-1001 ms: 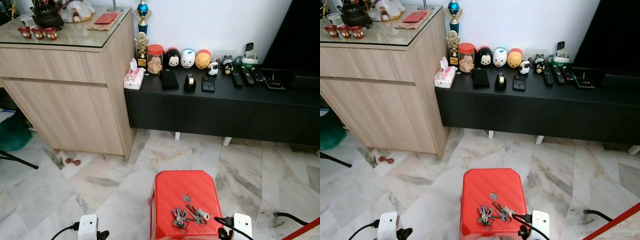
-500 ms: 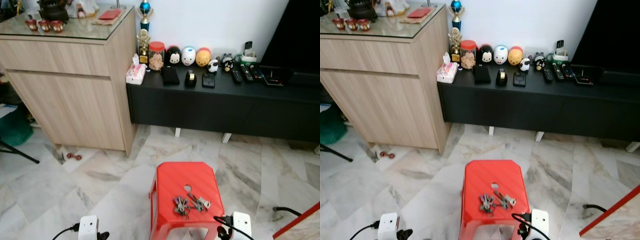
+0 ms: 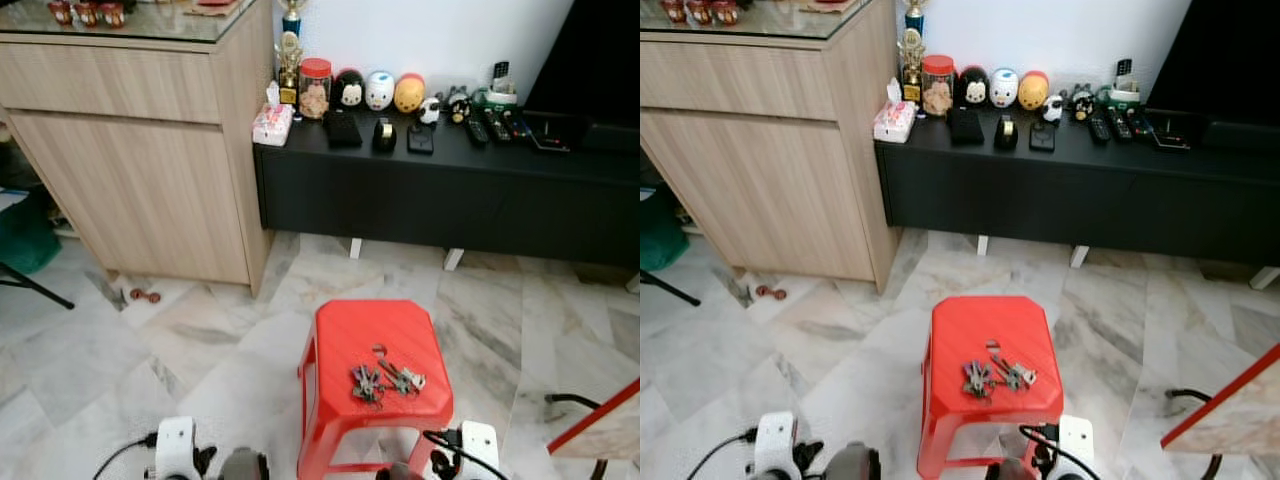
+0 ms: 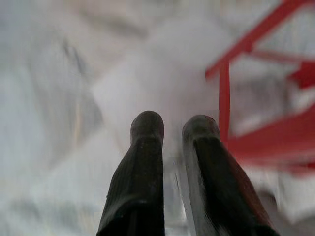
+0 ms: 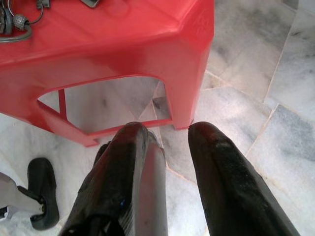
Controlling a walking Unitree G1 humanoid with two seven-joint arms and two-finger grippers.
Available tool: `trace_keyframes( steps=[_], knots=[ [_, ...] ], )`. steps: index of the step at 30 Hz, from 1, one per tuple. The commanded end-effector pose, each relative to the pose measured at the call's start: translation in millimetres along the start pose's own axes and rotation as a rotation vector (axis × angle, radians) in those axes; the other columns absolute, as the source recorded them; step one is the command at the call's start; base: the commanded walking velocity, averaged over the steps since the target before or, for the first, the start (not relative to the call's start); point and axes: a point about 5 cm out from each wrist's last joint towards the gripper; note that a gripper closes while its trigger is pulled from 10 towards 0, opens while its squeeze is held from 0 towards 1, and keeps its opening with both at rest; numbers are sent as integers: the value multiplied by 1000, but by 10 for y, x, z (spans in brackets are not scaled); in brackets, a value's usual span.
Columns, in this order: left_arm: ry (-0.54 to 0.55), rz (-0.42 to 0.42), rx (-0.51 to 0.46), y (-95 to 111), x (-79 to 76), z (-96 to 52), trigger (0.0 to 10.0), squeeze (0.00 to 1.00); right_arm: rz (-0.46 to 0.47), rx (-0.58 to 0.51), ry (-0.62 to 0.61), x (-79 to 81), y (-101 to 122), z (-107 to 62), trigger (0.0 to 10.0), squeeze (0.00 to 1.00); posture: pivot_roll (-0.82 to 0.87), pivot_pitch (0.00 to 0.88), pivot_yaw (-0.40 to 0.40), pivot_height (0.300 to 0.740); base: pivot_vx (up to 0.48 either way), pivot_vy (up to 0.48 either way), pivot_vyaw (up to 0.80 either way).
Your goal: Hang keys on a hook
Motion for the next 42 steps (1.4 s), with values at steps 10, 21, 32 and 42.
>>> trace_keyframes(
  steps=[10,21,32,42],
  knots=[
    [-18,-4,-304,617,-32,92,10000,0,-121,-158,86,134,370,57,10000,0,160,61,-64,639,0,0,0],
    [-38,-37,-363,653,-119,62,10000,0,-237,-276,199,268,647,61,10000,0,158,67,-69,639,0,0,60],
    [-52,-35,-409,755,-144,62,10000,0,-226,-285,230,329,656,61,10000,0,158,66,-67,639,134,0,410],
    [-60,-32,-405,759,-148,63,10000,0,-243,-279,248,366,658,64,10000,0,159,68,-66,639,309,0,0]
  ],
)
Point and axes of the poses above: a point about 5 cm out from each wrist's last joint towards the gripper, its own z axis pointing out of the wrist towards the gripper, its own y axis along the axis of the wrist's last joint, x = y × z, and after that the axes turned 4 degrees about z, right-handed
